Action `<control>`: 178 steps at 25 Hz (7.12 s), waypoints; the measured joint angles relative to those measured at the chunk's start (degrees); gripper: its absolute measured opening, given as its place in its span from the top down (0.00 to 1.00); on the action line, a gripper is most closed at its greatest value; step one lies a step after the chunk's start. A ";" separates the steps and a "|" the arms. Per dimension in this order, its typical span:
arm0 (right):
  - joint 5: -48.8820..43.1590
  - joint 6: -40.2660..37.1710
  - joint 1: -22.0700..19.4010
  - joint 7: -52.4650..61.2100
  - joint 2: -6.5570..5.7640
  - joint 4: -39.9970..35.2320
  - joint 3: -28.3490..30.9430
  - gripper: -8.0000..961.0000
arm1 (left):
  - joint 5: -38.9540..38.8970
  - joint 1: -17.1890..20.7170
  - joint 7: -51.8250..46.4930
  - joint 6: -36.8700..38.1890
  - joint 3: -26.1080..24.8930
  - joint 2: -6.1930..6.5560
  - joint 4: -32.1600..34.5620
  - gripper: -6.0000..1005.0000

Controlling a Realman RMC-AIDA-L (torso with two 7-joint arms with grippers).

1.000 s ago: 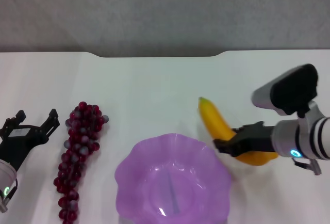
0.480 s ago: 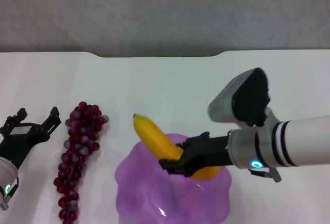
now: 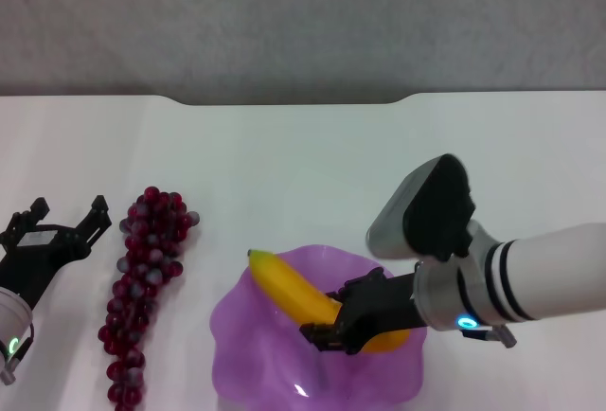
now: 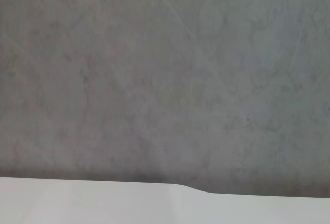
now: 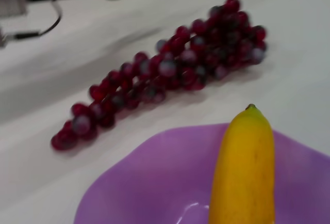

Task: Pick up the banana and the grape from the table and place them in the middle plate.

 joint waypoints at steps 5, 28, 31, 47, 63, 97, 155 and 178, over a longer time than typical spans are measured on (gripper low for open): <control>0.12 -3.41 0.13 -2.46 0.18 0.26 -3.38 0.41 | 0.00 -0.03 0.01 0.00 0.00 0.00 -0.07 0.11; 0.05 -37.81 -20.00 -16.64 -0.08 11.15 -2.35 0.09 | -0.71 0.58 0.04 0.11 0.01 0.00 -0.16 0.11; 0.11 -50.10 -20.83 -15.97 0.01 7.29 -6.11 0.09 | -0.74 0.58 0.06 0.14 0.01 0.00 -0.16 0.11; -14.64 -106.48 -12.44 39.44 0.20 -34.12 -31.52 0.09 | -0.79 0.42 -0.33 0.49 0.01 -0.09 -0.11 0.11; -14.76 -103.45 -10.22 51.24 0.01 -40.03 -32.48 0.09 | 1.13 1.83 -0.56 3.06 1.40 0.57 4.48 0.11; -14.85 -99.90 -9.20 49.97 0.00 -39.79 -33.41 0.09 | 15.96 9.42 22.08 -82.30 -28.45 0.54 57.28 0.11; -14.84 -100.70 -9.56 49.99 0.00 -39.67 -34.05 0.09 | 9.36 7.26 24.36 -61.43 -21.62 0.56 42.70 0.63; -14.84 -100.68 -9.57 49.99 0.01 -39.82 -34.65 0.09 | 9.04 20.75 35.99 -76.57 -28.70 0.87 70.19 0.68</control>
